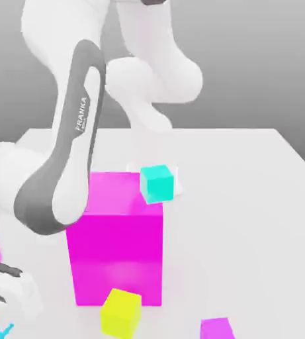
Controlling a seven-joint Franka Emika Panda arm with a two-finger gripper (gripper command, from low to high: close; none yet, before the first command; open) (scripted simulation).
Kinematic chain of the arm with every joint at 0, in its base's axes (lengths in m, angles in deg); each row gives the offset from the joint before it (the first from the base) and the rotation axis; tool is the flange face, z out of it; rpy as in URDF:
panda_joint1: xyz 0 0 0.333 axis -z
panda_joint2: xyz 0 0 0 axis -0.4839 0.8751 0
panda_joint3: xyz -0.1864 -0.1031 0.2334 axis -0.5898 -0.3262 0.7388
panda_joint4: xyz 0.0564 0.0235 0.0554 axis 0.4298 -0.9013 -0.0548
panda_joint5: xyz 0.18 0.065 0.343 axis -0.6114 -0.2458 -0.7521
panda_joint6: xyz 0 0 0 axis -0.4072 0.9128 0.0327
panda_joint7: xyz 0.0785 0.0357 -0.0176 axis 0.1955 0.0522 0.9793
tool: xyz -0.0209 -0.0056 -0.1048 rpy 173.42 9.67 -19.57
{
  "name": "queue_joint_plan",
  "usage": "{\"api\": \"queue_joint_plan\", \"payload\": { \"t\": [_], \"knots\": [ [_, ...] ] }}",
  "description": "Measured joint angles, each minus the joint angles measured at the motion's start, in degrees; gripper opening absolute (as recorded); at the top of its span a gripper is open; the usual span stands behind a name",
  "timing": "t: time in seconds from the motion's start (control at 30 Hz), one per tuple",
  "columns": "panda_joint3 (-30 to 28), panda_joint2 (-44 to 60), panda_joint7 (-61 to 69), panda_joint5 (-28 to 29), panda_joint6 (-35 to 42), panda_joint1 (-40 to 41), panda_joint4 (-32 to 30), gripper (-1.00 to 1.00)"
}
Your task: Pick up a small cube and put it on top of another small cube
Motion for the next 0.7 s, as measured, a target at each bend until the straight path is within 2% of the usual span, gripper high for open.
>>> {"api": "queue_joint_plan", "payload": {
  "t": [0.47, 0.7],
  "knots": [
    [4.5, -28.8, -4.2, 5.7, 15.6, -8.4, -12.6, -1.0],
    [9.1, -43.3, -6.9, 9.5, 23.3, -9.8, -18.9, -1.0]
  ]
}}
